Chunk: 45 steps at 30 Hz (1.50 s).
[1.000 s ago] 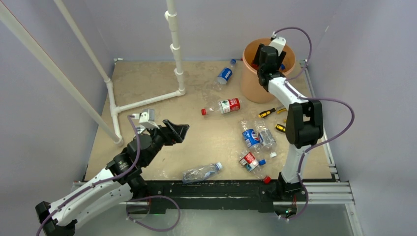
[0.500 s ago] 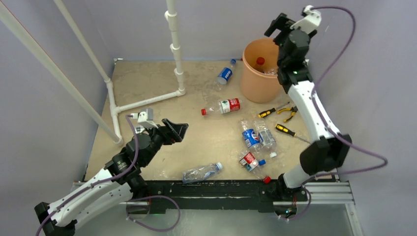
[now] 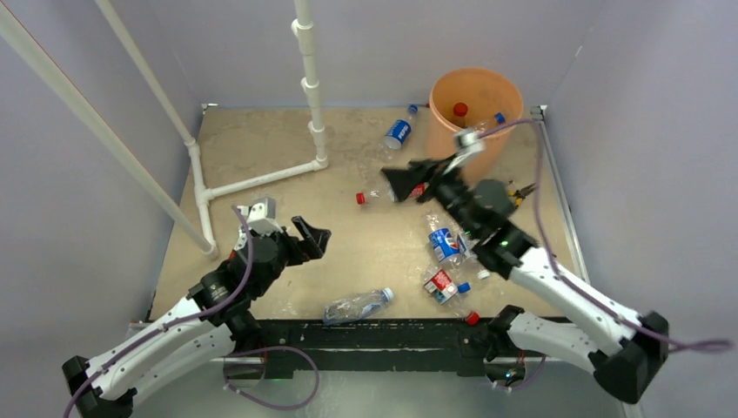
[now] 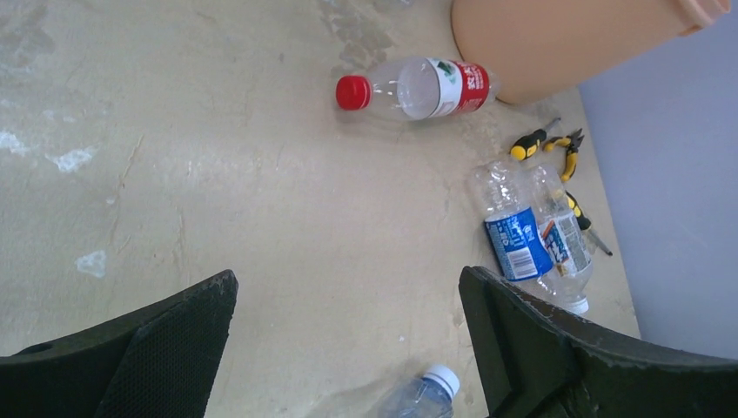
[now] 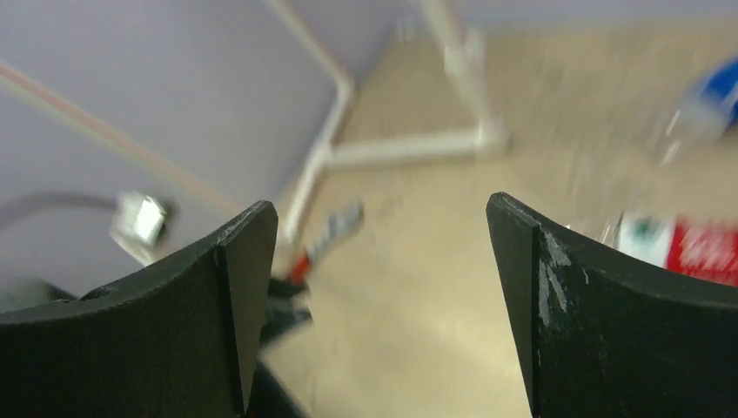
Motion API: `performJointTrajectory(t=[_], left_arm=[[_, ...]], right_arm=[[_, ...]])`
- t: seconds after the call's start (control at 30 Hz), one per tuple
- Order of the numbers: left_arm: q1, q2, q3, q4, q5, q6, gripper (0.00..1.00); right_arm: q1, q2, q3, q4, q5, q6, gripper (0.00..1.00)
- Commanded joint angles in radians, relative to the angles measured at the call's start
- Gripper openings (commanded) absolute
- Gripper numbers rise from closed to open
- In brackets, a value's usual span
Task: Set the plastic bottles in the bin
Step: Place the plastic bottle in the trash bin, then pick up the plastic bottle at the center of the board.
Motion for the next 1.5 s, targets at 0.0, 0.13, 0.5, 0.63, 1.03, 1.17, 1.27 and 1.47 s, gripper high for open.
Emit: performJointTrajectory(t=[0.0,0.13,0.5,0.63,1.03,1.17,1.27,1.47], left_arm=[[0.003,-0.073,-0.084,0.015,0.03,-0.054,0.99],[0.003,-0.107,-0.148,0.06,0.056,-0.097,0.97],[0.003,-0.021,-0.209,0.139,0.09,-0.176,0.93],[0.003,-0.045,-0.225,0.147,0.099,-0.182,0.93],[0.003,-0.05,-0.28,0.207,0.092,-0.201,0.92],[0.003,-0.029,-0.295,0.246,0.104,-0.206,0.92],[0.003,-0.015,-0.307,0.281,0.116,-0.213,0.91],[0.003,0.045,-0.306,0.375,0.142,-0.22,0.91]], right_arm=[[0.155,0.11,-0.184,-0.043,0.078,0.042,0.9],[0.173,0.225,-0.175,-0.041,0.187,0.021,0.89],[0.178,0.754,0.281,-0.127,0.527,-0.248,0.91],[0.155,0.91,0.405,-0.164,0.527,-0.287,0.89],[0.108,1.023,0.469,-0.195,0.484,-0.3,0.86],[0.109,0.953,0.424,-0.202,0.505,-0.313,0.87],[0.109,0.901,0.393,-0.225,0.498,-0.317,0.9],[0.048,0.955,0.405,-0.278,0.477,-0.301,0.9]])
